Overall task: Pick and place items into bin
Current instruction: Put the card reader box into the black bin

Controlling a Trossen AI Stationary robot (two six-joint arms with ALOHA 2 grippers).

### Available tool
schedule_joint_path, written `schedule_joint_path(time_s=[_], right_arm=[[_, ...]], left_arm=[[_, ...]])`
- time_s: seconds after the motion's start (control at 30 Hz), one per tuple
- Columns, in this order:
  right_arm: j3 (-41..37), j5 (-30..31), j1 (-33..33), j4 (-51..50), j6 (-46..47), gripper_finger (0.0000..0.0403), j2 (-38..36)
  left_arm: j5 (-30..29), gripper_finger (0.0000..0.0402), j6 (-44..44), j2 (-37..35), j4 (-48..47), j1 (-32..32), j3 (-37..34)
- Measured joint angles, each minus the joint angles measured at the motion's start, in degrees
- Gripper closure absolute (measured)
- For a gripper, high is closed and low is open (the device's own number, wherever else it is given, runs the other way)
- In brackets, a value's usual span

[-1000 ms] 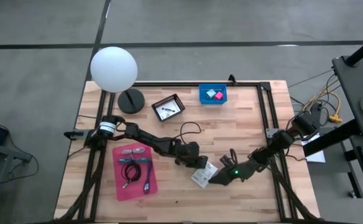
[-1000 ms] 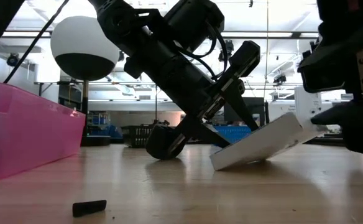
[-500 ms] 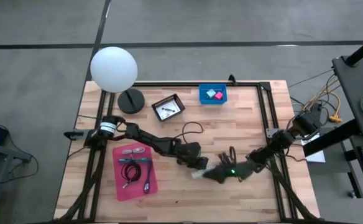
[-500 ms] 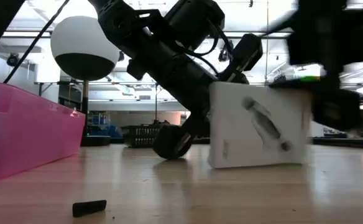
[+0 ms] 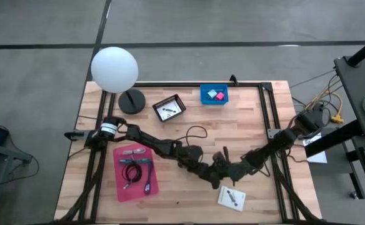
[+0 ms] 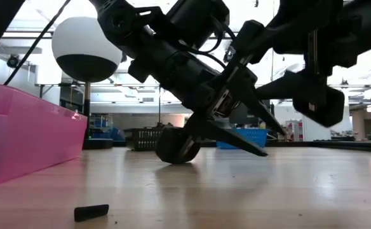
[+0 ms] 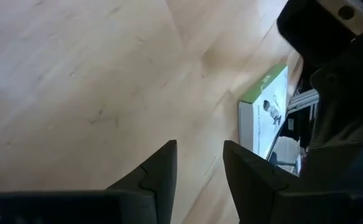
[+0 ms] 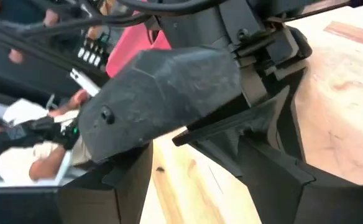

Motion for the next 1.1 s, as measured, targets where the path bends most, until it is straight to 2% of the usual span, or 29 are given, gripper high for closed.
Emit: schedule_joint_path(time_s=[0.1, 0.3, 0.37, 0.47, 0.57, 0.63, 0.77, 1.0, 1.1], right_arm=[[-0.1, -4.4, -0.1, -5.4, -1.0, 0.0179, -3.9], [1.9, -13.2, 2.6, -24.4, -6.5, 0.0179, -15.2], [4.1, -14.2, 5.1, -31.7, -9.1, 0.0179, -19.2], [8.0, -14.7, 10.4, -47.9, -11.1, 0.0179, -23.1], [11.6, -13.8, 16.7, -62.8, -11.3, 0.0179, -24.7], [13.1, -11.5, 20.8, -68.2, -11.9, 0.0179, -24.5], [13.1, -5.1, 26.9, -68.2, -17.9, 0.0179, -21.9], [12.7, -4.6, 31.1, -65.2, -30.4, 0.0179, -12.9], [12.7, -4.6, 31.3, -63.5, -28.7, 0.0179, -9.2]], left_arm=[[0.0, 0.0285, 0.1, -0.1, 0.3, 0.1, -0.1], [1.8, 0.0285, 1.9, -0.1, 0.9, 0.1, -0.2], [2.2, 0.0285, 1.9, -0.3, 3.5, 0.0, -0.3], [2.8, 0.0285, 3.0, -0.8, 8.7, -0.3, -0.4], [2.5, 0.0285, 4.0, -1.0, 15.6, -0.2, -0.4], [1.6, 0.0285, 5.0, -1.0, 17.9, -0.1, -0.2], [1.0, 0.0285, 7.6, -1.0, 17.9, 0.4, -0.1], [1.3, 0.0285, 8.4, -1.0, 17.9, 0.5, -0.4], [1.2, 0.0285, 8.7, -1.0, 17.4, 0.6, -0.6]])
